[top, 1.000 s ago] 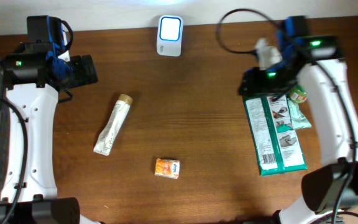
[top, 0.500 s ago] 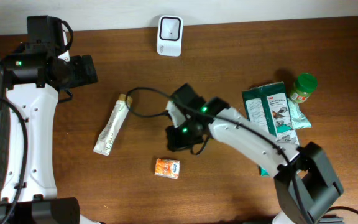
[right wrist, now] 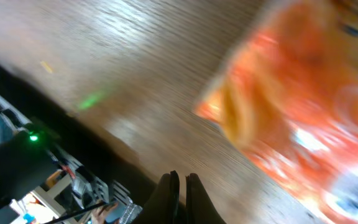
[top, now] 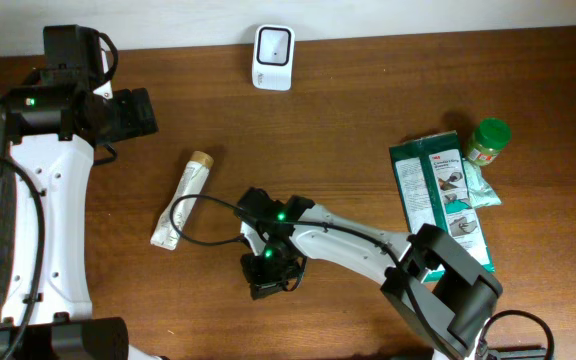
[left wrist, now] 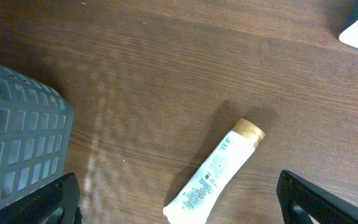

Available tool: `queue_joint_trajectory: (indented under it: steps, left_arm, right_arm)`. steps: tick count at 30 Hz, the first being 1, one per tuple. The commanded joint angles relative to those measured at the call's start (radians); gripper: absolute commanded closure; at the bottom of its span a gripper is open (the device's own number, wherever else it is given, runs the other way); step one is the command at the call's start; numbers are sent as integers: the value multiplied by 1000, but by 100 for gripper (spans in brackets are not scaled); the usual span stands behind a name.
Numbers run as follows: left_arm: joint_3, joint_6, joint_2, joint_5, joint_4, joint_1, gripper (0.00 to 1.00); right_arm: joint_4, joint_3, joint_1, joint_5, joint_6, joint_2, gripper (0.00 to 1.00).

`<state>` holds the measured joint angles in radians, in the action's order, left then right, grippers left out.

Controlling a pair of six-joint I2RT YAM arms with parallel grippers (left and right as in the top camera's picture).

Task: Scan the item barcode
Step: 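Move the right gripper to the orange tissue pack and grasp it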

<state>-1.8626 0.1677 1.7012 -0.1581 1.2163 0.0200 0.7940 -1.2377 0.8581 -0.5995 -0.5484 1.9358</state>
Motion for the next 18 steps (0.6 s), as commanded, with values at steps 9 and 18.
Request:
queue_joint_trajectory:
  steps: [9, 18]
  left_arm:
    - [-1, -5, 1, -7, 1, 3, 1]
    - [-1, -5, 1, -7, 1, 3, 1]
  right_arm:
    - [58, 8, -114, 188, -16, 4, 95]
    - [-148, 7, -228, 197, -30, 4, 92]
